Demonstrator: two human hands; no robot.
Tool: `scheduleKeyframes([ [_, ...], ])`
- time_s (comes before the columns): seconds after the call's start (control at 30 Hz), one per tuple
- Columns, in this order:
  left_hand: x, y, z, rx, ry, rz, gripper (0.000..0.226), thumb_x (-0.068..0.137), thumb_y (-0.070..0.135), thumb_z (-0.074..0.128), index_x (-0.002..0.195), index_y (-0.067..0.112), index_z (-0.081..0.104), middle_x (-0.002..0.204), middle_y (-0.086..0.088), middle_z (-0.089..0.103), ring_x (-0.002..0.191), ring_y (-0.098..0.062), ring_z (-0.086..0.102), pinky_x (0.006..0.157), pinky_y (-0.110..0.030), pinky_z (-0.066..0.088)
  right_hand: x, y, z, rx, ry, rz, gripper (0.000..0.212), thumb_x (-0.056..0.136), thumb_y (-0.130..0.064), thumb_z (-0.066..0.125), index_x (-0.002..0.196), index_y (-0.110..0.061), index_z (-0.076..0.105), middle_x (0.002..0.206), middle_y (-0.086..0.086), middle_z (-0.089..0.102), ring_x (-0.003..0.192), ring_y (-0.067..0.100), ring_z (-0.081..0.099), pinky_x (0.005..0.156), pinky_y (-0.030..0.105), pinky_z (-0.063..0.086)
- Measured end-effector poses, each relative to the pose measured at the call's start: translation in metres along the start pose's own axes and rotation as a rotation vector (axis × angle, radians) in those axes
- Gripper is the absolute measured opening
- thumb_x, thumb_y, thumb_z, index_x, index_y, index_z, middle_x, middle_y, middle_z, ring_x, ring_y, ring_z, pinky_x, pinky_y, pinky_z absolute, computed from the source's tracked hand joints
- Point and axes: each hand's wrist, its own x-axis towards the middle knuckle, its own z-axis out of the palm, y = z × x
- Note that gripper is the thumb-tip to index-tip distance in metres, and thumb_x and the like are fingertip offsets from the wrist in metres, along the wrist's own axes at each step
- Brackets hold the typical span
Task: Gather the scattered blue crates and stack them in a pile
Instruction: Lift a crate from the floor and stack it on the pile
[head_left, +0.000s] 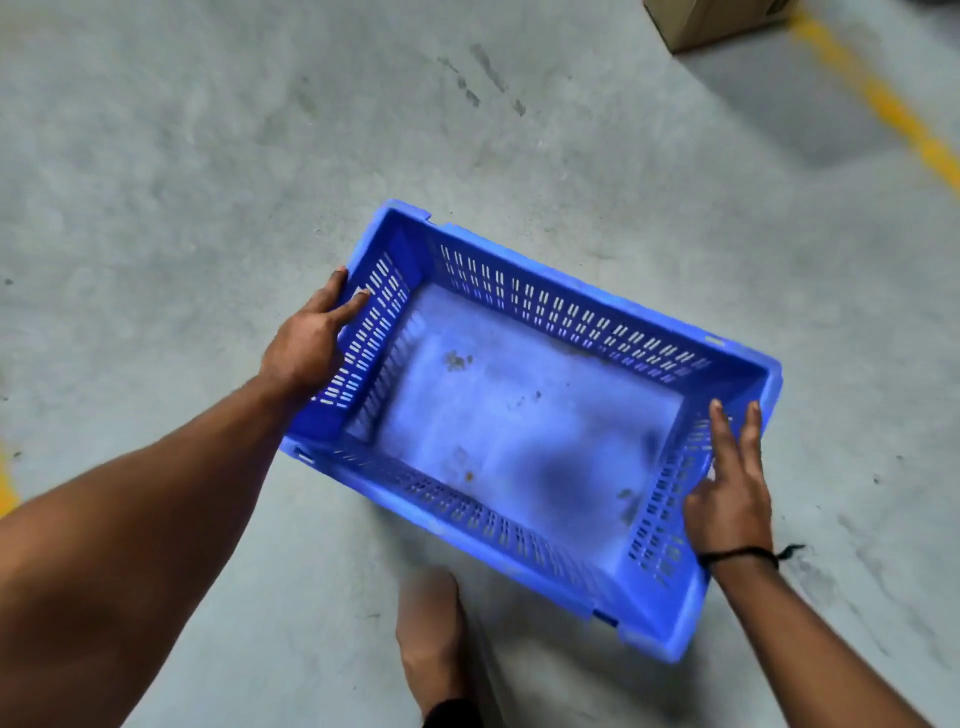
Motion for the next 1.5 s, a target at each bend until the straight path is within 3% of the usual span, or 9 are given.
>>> scheduleKeyframes([
  [0.47, -0.02, 0.011, 0.025, 0.014, 0.131, 0.104, 0.071, 0.07, -0.017, 0.051, 0.135, 0.012, 0.05, 0.151, -0.017, 0.032, 0.134, -0.039, 0.039, 0.094, -0.051, 0.049, 0.088, 0.015, -0.012, 0.018, -0.131, -0.1, 0.091, 0.072, 0.02, 0.047, 0.148, -0.027, 0.026, 0.16, -0.001, 0.002, 0.142, 0.021, 0.026, 0.094, 0.037, 0.044],
  [0.57, -0.021, 0.004, 0.02, 0.059, 0.144, 0.174, 0.059, 0.076, -0.005, 0.062, 0.132, 0.011, 0.053, 0.149, -0.019, 0.034, 0.134, -0.037, 0.04, 0.092, -0.049, 0.05, 0.08, 0.016, -0.019, 0.022, -0.099, -0.109, 0.08, 0.082, -0.002, 0.063, 0.148, -0.029, 0.026, 0.16, 0.001, 0.0, 0.143, 0.02, 0.021, 0.102, 0.04, 0.04],
  [0.7, -0.011, -0.005, 0.007, 0.06, 0.118, 0.136, 0.057, 0.078, 0.018, 0.073, 0.132, 0.015, 0.054, 0.153, -0.023, 0.023, 0.14, -0.037, 0.028, 0.108, -0.042, 0.033, 0.062, 0.026, -0.018, -0.056, -0.053, -0.024, 0.076, 0.08, -0.04, 0.069, 0.145, -0.037, 0.029, 0.159, 0.003, 0.003, 0.143, 0.025, 0.024, 0.106, 0.044, 0.038],
  [0.77, -0.001, -0.009, 0.007, 0.023, -0.004, 0.115, 0.065, 0.077, 0.016, 0.075, 0.137, 0.015, 0.049, 0.155, -0.02, 0.015, 0.142, -0.035, 0.023, 0.113, -0.043, 0.029, 0.061, 0.028, -0.011, -0.091, -0.085, -0.053, 0.076, 0.079, -0.028, 0.072, 0.144, -0.033, 0.033, 0.159, 0.002, 0.002, 0.143, 0.027, 0.025, 0.1, 0.045, 0.044],
  [0.9, -0.003, -0.004, 0.021, -0.078, -0.021, 0.059, 0.07, 0.074, -0.008, 0.062, 0.138, 0.017, 0.047, 0.154, 0.002, 0.007, 0.13, -0.027, 0.047, 0.105, -0.034, 0.04, 0.071, 0.022, -0.004, -0.115, -0.16, -0.099, 0.089, 0.067, 0.02, 0.05, 0.141, -0.028, 0.041, 0.159, -0.004, 0.0, 0.146, 0.032, 0.01, 0.081, 0.038, 0.047],
  [1.13, -0.026, 0.024, 0.035, -0.12, 0.025, -0.025, 0.075, 0.068, -0.013, 0.061, 0.136, 0.017, 0.049, 0.157, -0.013, 0.005, 0.134, -0.03, 0.04, 0.103, -0.04, 0.044, 0.121, 0.028, -0.025, -0.188, -0.216, -0.184, 0.093, 0.066, 0.021, 0.051, 0.142, -0.032, 0.038, 0.158, -0.011, -0.001, 0.146, 0.032, 0.001, 0.092, 0.045, 0.045],
  [1.3, -0.022, 0.04, 0.034, -0.069, 0.022, -0.107, 0.07, 0.076, -0.001, 0.06, 0.14, 0.022, 0.043, 0.159, -0.006, 0.003, 0.122, -0.035, 0.052, 0.092, -0.044, 0.05, 0.131, 0.03, -0.025, -0.189, -0.231, -0.206, 0.092, 0.068, 0.019, 0.05, 0.142, -0.033, 0.037, 0.157, -0.015, -0.003, 0.143, 0.03, 0.023, 0.091, 0.041, 0.047],
  [1.37, -0.025, 0.042, 0.03, -0.002, -0.005, -0.135, 0.072, 0.081, 0.011, 0.062, 0.144, 0.028, 0.032, 0.159, -0.002, -0.002, 0.12, -0.035, 0.053, 0.086, -0.045, 0.052, 0.129, 0.029, -0.028, -0.131, -0.21, -0.236, 0.088, 0.073, 0.012, 0.056, 0.144, -0.033, 0.033, 0.156, -0.014, -0.008, 0.139, 0.028, 0.032, 0.085, 0.038, 0.049],
  [1.5, -0.031, 0.041, 0.027, -0.192, 0.047, -0.281, 0.084, 0.086, 0.035, 0.063, 0.15, 0.025, 0.01, 0.159, 0.004, 0.009, 0.14, -0.02, 0.031, 0.107, -0.041, 0.038, 0.126, 0.03, -0.038, 0.113, -0.124, -0.041, 0.083, 0.083, -0.037, 0.065, 0.149, -0.034, 0.015, 0.159, 0.004, 0.012, 0.142, 0.022, 0.027, 0.109, 0.037, 0.03],
])
